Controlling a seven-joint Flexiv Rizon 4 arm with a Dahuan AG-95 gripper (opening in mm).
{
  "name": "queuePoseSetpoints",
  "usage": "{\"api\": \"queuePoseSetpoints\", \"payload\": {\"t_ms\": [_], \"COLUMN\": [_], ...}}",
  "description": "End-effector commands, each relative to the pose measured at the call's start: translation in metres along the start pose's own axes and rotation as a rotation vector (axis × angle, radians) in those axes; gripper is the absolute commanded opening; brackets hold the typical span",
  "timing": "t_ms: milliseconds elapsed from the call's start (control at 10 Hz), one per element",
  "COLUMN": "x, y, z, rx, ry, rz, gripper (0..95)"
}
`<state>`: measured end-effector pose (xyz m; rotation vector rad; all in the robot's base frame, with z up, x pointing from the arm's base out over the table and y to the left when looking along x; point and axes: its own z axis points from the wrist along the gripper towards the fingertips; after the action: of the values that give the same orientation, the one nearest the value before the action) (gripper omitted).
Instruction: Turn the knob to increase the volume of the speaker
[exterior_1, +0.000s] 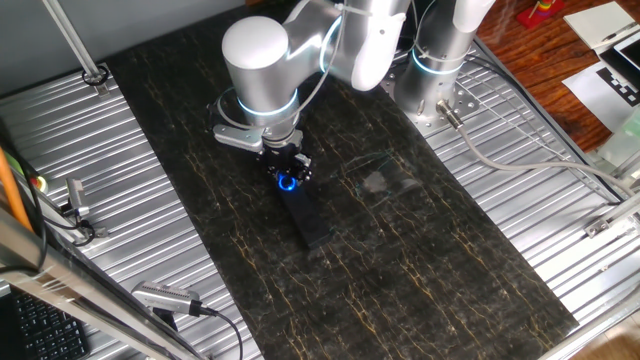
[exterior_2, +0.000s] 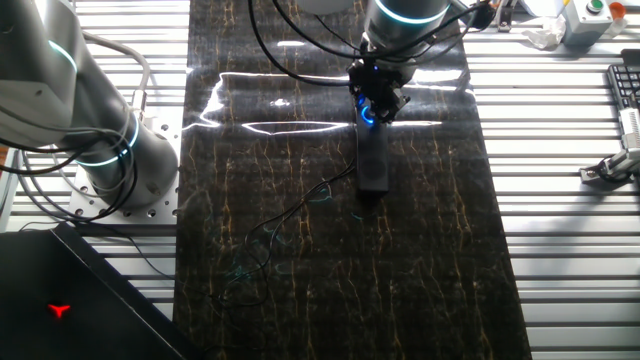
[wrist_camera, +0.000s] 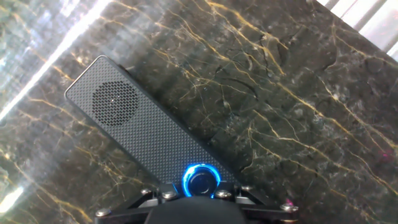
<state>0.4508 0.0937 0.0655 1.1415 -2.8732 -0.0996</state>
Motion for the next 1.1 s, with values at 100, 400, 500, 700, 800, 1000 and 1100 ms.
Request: {"api": "queuePoseSetpoints", "payload": {"t_ms": [100,400,500,700,800,1000,1100], "x": [0.0009,0.0013,0.0014,0.0012,0.0013,0.0013,0.0014], "y": [0.0003,0.0002,0.0002,0.0001,-0.0001,-0.0002,-0.0002], "z": [-0.0008,-0.0011,-0.001,-0.0006,-0.0007,-0.0008,-0.0008], "rx": [-0.001,0.002,0.003,0.001,-0.001,-0.006,-0.006], "ry": [0.006,0.009,0.009,0.008,0.008,0.012,0.013], "rz": [0.003,0.007,0.008,0.024,0.035,0.077,0.086], "gripper": [19.0,19.0,19.0,19.0,19.0,19.0,19.0]}}
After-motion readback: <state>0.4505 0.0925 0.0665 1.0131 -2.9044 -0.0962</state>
